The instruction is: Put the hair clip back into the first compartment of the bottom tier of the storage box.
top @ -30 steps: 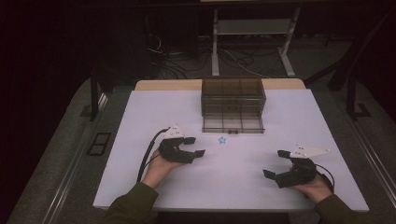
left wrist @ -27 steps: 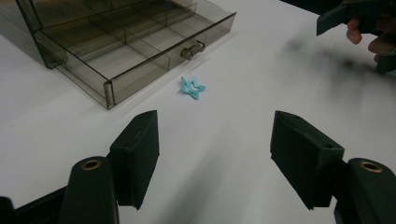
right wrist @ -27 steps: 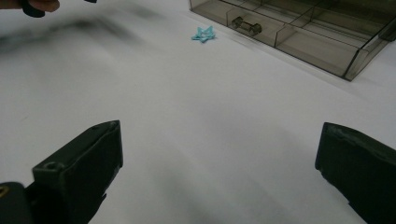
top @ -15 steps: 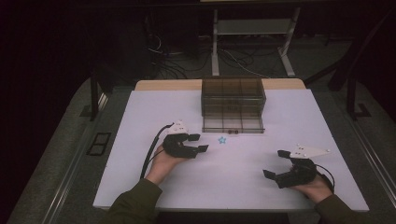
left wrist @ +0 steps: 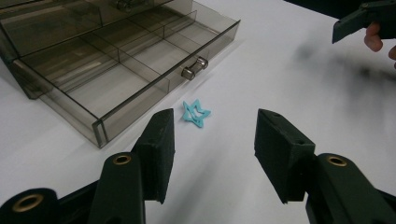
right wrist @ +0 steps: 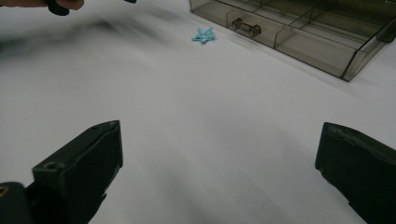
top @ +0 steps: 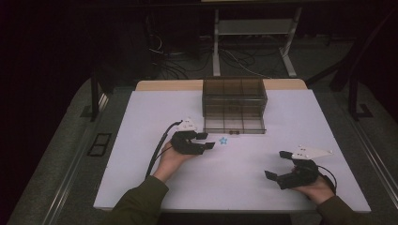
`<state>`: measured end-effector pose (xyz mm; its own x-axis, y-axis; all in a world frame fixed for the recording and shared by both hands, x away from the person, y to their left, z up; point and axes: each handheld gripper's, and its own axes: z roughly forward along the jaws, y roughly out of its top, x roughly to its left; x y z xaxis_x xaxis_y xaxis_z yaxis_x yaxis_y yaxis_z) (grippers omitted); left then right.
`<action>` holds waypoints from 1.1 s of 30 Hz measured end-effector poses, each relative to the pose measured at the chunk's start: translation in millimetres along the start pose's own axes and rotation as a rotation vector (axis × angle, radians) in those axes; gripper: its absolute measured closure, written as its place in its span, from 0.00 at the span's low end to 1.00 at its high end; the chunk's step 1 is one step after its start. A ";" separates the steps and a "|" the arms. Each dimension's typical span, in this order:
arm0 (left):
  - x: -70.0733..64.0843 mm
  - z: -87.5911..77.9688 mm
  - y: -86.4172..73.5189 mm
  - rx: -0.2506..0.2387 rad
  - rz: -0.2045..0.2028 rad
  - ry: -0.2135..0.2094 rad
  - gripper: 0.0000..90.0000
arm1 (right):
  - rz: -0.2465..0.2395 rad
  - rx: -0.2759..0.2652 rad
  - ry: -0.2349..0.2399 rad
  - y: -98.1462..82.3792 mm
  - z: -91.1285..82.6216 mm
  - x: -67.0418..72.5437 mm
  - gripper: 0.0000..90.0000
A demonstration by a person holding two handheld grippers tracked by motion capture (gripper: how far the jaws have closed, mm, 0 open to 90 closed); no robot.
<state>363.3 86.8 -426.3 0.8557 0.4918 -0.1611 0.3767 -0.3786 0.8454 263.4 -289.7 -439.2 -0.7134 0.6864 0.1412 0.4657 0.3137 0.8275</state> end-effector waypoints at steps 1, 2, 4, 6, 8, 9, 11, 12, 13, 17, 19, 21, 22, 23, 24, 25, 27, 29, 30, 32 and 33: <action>-0.2 0.4 1.0 0.003 0.003 0.002 0.53 | 0.000 0.000 0.000 0.0 0.0 0.0 0.00; -0.3 0.9 1.9 0.002 0.005 0.002 0.53 | 0.000 -0.001 0.000 0.0 -0.1 0.0 0.00; -0.8 2.2 3.5 0.000 0.007 0.004 0.54 | 0.006 -0.002 -0.001 -0.1 -0.4 -0.1 0.00; -0.9 3.6 5.0 0.000 0.009 0.002 0.55 | 0.005 -0.002 0.000 0.0 -0.1 -0.2 0.00; -0.8 5.2 6.2 -0.004 0.011 0.002 0.55 | 0.003 -0.002 0.000 0.0 0.2 -0.2 0.00; -0.5 6.2 7.0 -0.002 0.013 0.002 0.55 | 0.001 -0.002 0.000 0.0 0.1 -0.1 0.00; 0.1 9.8 8.5 -0.003 0.010 0.002 0.56 | 0.002 -0.002 0.000 0.0 -0.1 -0.2 0.00; 0.1 9.8 8.5 -0.003 0.010 0.002 0.57 | 0.005 -0.002 -0.001 0.0 -0.2 -0.2 0.00; 0.4 11.2 8.7 -0.001 0.012 0.000 0.57 | 0.008 -0.001 -0.001 0.0 -0.3 -0.1 0.00; 1.9 18.6 10.7 0.008 0.013 -0.002 0.59 | 0.005 -0.002 0.001 -0.1 0.1 -0.5 0.00; 2.7 23.4 12.0 0.015 0.016 -0.005 0.60 | 0.005 -0.002 0.000 -0.1 -0.1 -0.5 0.00; 3.3 28.5 13.0 0.025 0.013 -0.007 0.62 | 0.008 -0.003 -0.002 -0.1 -0.8 -0.2 0.00; 3.6 31.1 13.5 0.031 0.014 -0.009 0.62 | 0.008 -0.003 -0.002 -0.2 -1.0 -0.2 0.00; 3.6 33.7 13.8 0.034 0.013 -0.008 0.63 | 0.008 -0.003 -0.003 -0.3 -1.1 -0.3 0.00; 4.2 38.3 14.1 0.041 0.016 -0.008 0.63 | 0.008 -0.004 -0.002 -0.3 -1.2 -0.4 0.00; 4.2 38.3 14.1 0.041 0.016 -0.008 0.64 | 0.008 -0.005 -0.001 -0.4 -1.3 -0.4 0.00; 4.9 42.7 13.8 0.050 0.015 -0.005 0.65 | 0.007 -0.006 0.000 -0.4 -1.4 -0.6 0.00; 6.7 46.2 13.6 0.063 0.022 -0.005 0.67 | 0.009 -0.005 0.001 -0.3 -1.3 -0.7 0.00; 7.4 48.0 13.5 0.066 0.024 -0.004 0.67 | 0.009 -0.005 0.001 -0.3 -1.3 -0.7 0.00; 8.4 51.4 13.6 0.071 0.022 0.000 0.67 | 0.009 -0.007 0.001 -0.3 -1.3 -0.7 0.00; 8.7 53.3 13.8 0.070 0.016 -0.003 0.69 | 0.007 -0.006 0.002 -0.4 -1.4 -0.6 0.00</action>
<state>394.9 44.1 -443.3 0.8625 0.4834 -0.1495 0.3871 -0.4401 0.8102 262.9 -291.1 -438.9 -0.7112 0.6872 0.1480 0.4676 0.3053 0.8296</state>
